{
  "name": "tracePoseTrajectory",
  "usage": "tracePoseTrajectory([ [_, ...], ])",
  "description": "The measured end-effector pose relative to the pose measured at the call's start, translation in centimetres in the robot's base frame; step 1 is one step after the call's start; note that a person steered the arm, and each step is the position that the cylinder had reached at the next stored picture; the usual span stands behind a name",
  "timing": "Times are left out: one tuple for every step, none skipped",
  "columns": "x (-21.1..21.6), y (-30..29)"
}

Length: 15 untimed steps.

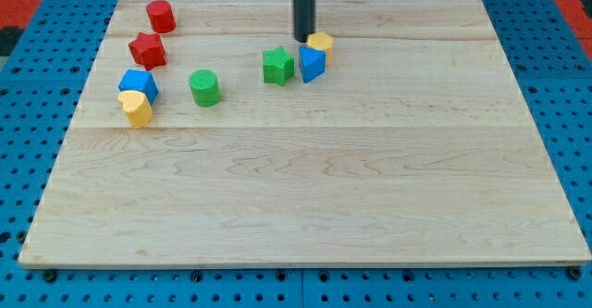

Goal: Place the blue triangle to the bottom left of the yellow heart

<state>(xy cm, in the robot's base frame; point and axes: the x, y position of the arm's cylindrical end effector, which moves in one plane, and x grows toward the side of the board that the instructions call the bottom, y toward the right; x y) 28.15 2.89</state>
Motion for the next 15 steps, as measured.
tracePoseTrajectory([
  [2.4, 0.9],
  [5.9, 1.3],
  [7.9, -0.2],
  [8.6, -0.7],
  [6.5, -0.2],
  [9.6, -4.5],
  [13.5, -8.6],
  [15.2, -13.4],
  [15.6, -17.1],
  [15.5, -17.5],
  [15.4, -19.6],
  [15.4, -19.5],
  [15.0, -17.2],
  [17.1, -17.7],
  [19.5, -16.4],
])
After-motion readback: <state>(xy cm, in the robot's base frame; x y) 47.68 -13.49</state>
